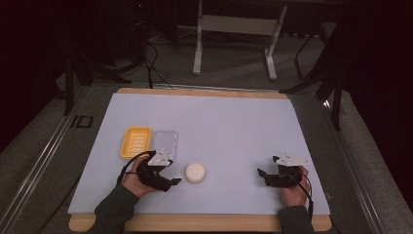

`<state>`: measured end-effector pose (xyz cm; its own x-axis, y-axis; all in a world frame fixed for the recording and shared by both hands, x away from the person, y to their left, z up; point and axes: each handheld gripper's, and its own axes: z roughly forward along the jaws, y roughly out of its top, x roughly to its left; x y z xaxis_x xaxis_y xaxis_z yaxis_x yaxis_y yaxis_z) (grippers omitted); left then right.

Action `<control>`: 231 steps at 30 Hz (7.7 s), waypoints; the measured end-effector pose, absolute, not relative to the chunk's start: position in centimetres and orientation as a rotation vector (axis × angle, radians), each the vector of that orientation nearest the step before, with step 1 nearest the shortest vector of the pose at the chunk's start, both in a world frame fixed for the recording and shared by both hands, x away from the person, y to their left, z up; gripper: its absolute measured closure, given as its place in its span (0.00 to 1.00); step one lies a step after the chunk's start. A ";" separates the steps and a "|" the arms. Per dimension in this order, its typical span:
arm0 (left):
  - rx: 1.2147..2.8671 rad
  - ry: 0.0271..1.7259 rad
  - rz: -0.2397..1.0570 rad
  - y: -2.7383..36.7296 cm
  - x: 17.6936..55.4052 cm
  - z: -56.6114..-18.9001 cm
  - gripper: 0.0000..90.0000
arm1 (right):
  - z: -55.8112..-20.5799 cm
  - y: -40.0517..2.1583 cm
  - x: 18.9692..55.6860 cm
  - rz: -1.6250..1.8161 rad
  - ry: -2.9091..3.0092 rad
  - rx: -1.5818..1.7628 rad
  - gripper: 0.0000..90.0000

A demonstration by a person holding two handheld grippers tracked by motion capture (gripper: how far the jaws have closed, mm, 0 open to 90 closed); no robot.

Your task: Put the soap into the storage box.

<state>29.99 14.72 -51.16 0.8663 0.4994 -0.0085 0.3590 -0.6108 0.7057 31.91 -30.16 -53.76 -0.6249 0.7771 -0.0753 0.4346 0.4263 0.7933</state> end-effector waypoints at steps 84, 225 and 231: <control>2.492 0.444 0.143 7.5 33.0 -52.5 0.24 | -53.8 -30.1 31.9 1.056 2.262 1.024 0.20; 2.499 0.526 0.178 12.9 34.9 -48.5 0.28 | -53.8 -29.9 31.9 1.039 2.270 1.010 0.20; 2.497 0.542 0.171 13.5 35.1 -48.3 0.28 | -53.8 -29.9 31.9 1.039 2.270 1.010 0.20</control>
